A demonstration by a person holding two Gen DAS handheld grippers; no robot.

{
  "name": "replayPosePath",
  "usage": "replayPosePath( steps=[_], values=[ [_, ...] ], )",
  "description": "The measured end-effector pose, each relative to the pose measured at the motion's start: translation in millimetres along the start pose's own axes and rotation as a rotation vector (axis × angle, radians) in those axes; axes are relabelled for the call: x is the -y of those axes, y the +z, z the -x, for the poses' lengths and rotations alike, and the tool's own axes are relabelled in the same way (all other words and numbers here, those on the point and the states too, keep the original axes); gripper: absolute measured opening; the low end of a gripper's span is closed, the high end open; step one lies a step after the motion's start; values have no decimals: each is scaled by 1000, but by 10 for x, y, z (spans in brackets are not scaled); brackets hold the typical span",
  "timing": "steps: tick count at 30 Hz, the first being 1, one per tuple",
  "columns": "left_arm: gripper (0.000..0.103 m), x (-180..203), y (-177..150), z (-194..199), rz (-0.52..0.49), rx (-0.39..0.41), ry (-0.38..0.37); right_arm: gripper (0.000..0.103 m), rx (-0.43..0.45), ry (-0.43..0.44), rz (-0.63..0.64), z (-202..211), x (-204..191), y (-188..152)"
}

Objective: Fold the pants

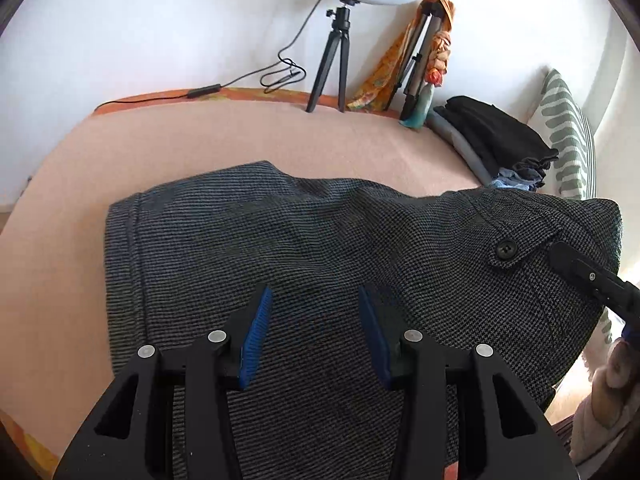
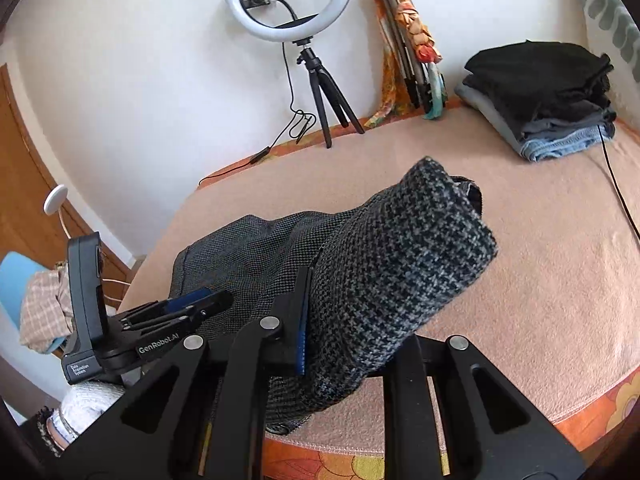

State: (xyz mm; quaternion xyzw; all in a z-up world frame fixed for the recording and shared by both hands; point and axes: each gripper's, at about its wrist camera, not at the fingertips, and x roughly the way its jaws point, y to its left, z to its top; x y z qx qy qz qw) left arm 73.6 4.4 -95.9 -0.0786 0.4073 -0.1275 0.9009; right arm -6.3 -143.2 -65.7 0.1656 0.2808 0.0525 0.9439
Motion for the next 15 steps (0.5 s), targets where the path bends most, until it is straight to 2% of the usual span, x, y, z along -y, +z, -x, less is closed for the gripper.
replayPosePath(
  steps=[7,15],
  values=[
    [43,-608,16,359,104,68,44,15,-23,-30,230,-80,-509,65],
    [43,-1069,161,655,172,126,77,15,-69,-3,571,-226,-1362,-77]
  ],
)
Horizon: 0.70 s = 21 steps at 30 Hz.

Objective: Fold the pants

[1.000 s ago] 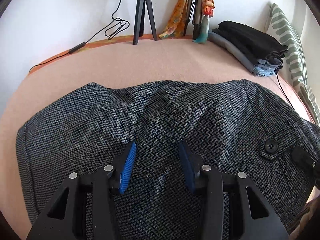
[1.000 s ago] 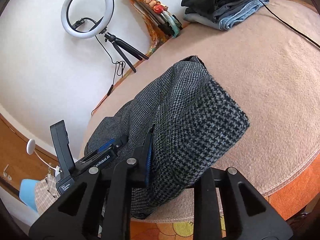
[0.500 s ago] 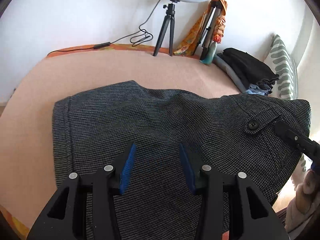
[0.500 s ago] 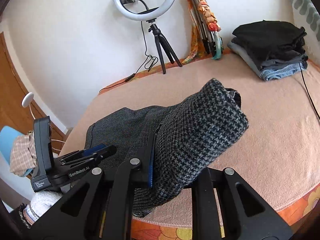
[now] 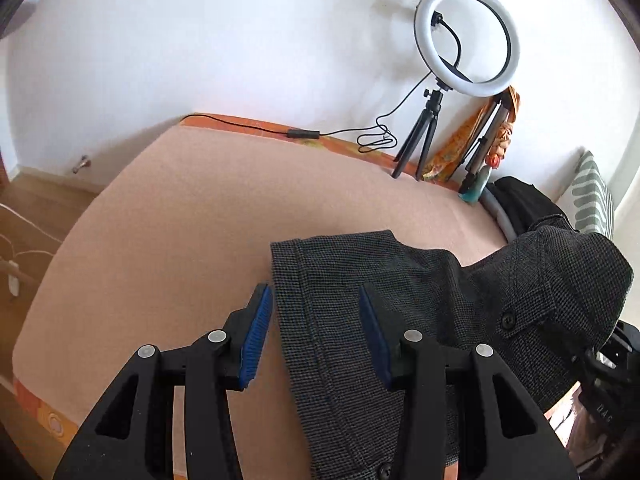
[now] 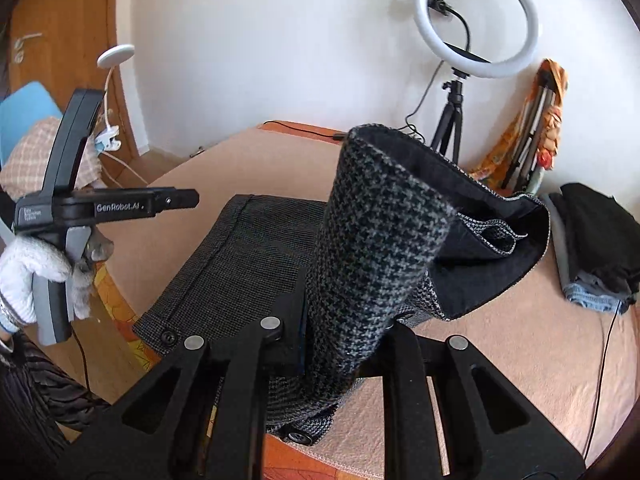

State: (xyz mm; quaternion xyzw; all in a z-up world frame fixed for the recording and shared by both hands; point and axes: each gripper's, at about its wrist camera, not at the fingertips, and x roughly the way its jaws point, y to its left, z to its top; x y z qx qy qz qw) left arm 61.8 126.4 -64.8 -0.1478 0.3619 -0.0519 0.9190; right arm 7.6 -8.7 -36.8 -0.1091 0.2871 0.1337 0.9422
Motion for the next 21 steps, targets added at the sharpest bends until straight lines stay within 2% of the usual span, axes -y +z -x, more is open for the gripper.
replayPosePath(
  steps=[7,12,17,20,21],
  values=[
    [43,-240,213,237,36,72,9,15,-57,76,264,-347,-791,114],
    [43,-444,328,375,81,122,29,14,-95,139,350,-673,-1199,157],
    [43,-515,314,347,90,108,28,14,-157,177,412,-1008,-1493,7],
    [43,-473,286,300,68,87,22,23,-165,215,440,-1001,-1533,-57],
    [43,-453,281,285,63,81,16,31,-166,251,424,-955,-1503,-49]
  ],
)
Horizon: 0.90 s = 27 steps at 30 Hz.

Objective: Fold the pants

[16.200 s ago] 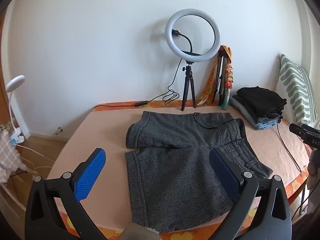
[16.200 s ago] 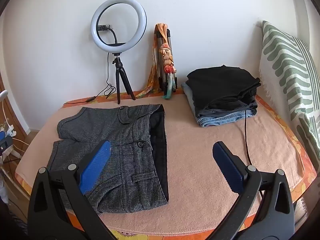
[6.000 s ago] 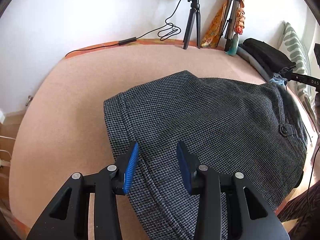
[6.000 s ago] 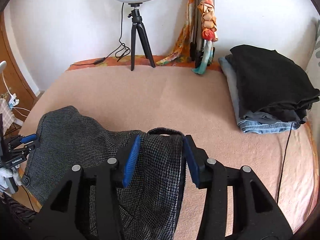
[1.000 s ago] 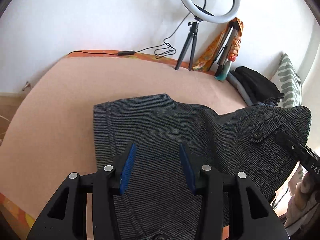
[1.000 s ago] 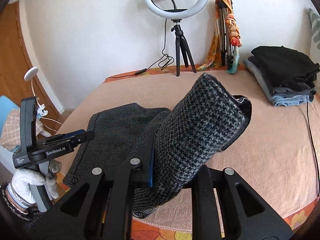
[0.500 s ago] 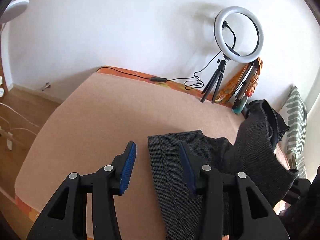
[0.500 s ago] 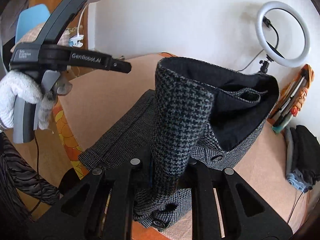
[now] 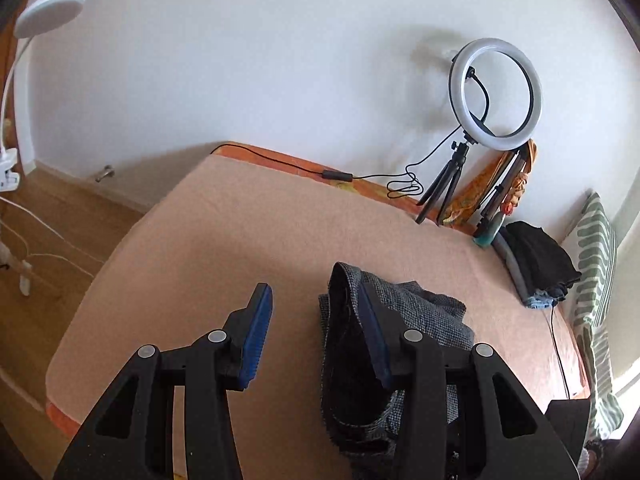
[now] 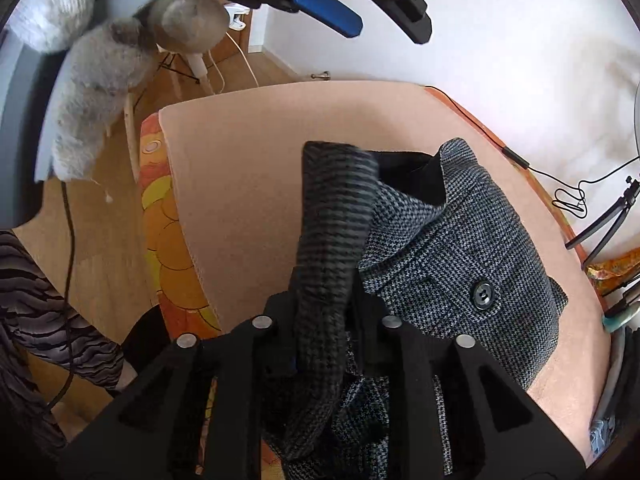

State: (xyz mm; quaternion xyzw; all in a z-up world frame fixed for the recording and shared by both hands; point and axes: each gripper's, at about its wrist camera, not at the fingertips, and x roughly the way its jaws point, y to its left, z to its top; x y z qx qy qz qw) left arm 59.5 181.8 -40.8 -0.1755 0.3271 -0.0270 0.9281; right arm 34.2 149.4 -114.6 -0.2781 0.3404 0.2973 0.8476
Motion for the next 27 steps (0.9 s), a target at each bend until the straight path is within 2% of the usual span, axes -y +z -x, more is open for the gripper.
replayPosePath(
  steps=[4,7,9,12,16,18,23,24,25,27],
  values=[
    [43,95,-64,-10,-12,-20,-32,44,74,183,-73,378,138,-82],
    [43,168,-168,-26,-35,-51,-57,46,146,247,-166,717,445,-274],
    [43,202,-263,-65,-54,-79,-61,47,175,233,-255,854,768,-402],
    [43,219,-419,-180,-89,-133,-36,53,195,141,-421,904,1342,-550],
    [43,152,-590,-326,-83,-198,-23,54,169,55,-611,654,2052,-601],
    [43,135,-653,-379,-86,-224,-31,54,130,63,-673,442,2264,-649],
    [42,64,-737,-476,-58,-268,-71,53,69,91,-757,-30,2440,-678],
    [41,49,-736,-478,-54,-271,-81,38,72,114,-771,-99,2466,-662],
    [40,40,-734,-470,-51,-270,-90,16,73,135,-788,-158,2492,-646],
    [30,24,-725,-436,-47,-267,-106,12,73,137,-808,-187,2523,-630]
  ],
)
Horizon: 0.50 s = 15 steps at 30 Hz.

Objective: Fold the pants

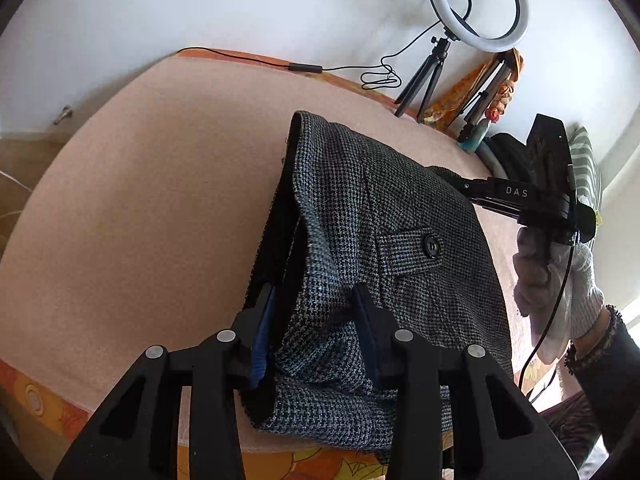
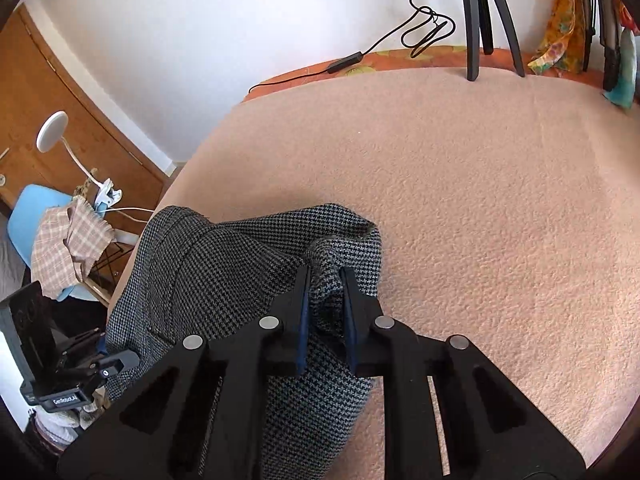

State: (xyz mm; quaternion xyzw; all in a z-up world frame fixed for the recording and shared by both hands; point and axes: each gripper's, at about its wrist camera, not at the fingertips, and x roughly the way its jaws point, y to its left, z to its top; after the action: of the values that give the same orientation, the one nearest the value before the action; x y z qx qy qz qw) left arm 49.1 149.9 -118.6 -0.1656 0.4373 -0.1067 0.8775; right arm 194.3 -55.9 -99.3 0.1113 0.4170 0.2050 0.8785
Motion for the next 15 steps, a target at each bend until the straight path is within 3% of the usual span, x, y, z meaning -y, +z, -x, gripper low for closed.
replayPosePath(
  steps=[3,7,13,15],
  values=[
    [22,-18,-53,49,4,4,-29,8,17,-19,26,76,-6,92],
    [23,-47,-189,-29,10,-26,-8,6,14,-68,-30,-51,204,262],
    [23,-67,-127,124,20,4,25,9,17,-63,-16,-55,136,247],
    [38,-76,-97,187,48,7,12,17,22,-48,-18,70,148,230]
  ],
)
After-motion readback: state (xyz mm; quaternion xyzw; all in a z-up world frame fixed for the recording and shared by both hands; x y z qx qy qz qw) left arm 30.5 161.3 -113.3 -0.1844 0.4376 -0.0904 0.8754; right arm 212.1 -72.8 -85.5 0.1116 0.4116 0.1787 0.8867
